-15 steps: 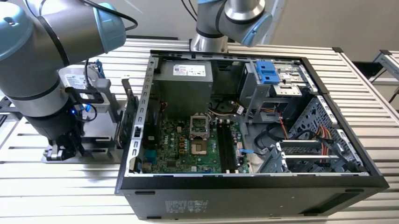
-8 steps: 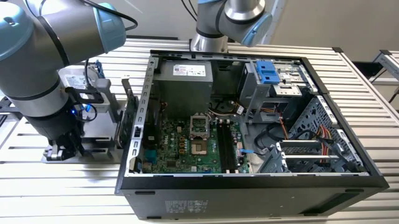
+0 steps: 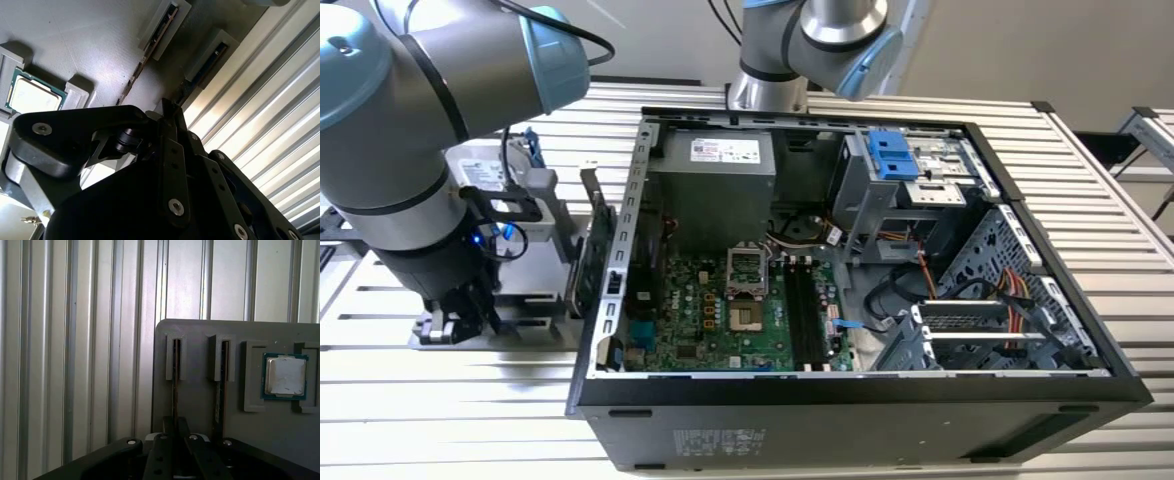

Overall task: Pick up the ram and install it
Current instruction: 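Pick up the ram and move it above insertion slot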

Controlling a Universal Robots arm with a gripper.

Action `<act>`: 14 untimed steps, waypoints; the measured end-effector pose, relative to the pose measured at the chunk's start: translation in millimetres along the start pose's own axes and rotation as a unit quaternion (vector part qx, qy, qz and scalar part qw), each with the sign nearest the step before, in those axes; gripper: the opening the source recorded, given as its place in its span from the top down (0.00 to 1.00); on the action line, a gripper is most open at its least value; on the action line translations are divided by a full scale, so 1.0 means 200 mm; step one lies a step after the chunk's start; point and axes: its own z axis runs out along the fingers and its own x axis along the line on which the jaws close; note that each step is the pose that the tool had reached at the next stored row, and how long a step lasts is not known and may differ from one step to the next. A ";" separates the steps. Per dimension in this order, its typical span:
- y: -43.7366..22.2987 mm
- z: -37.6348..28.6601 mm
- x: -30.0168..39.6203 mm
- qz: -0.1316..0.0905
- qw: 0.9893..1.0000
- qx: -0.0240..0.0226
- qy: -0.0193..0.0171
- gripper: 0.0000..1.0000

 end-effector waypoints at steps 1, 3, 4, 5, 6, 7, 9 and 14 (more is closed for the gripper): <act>0.000 0.000 0.000 0.000 1.000 0.000 0.000 1.00; 0.000 0.000 0.000 0.000 1.000 0.000 0.000 1.00; 0.000 0.000 0.000 0.000 1.000 0.000 0.000 1.00; 0.000 0.000 0.000 0.000 1.000 0.000 0.000 1.00; 0.000 -0.002 0.000 0.000 1.000 0.000 0.000 1.00; 0.000 -0.006 0.000 0.000 1.000 0.000 0.000 1.00; 0.001 -0.016 0.000 0.000 1.000 0.000 0.000 1.00; 0.002 -0.045 0.000 0.000 1.000 0.000 0.000 1.00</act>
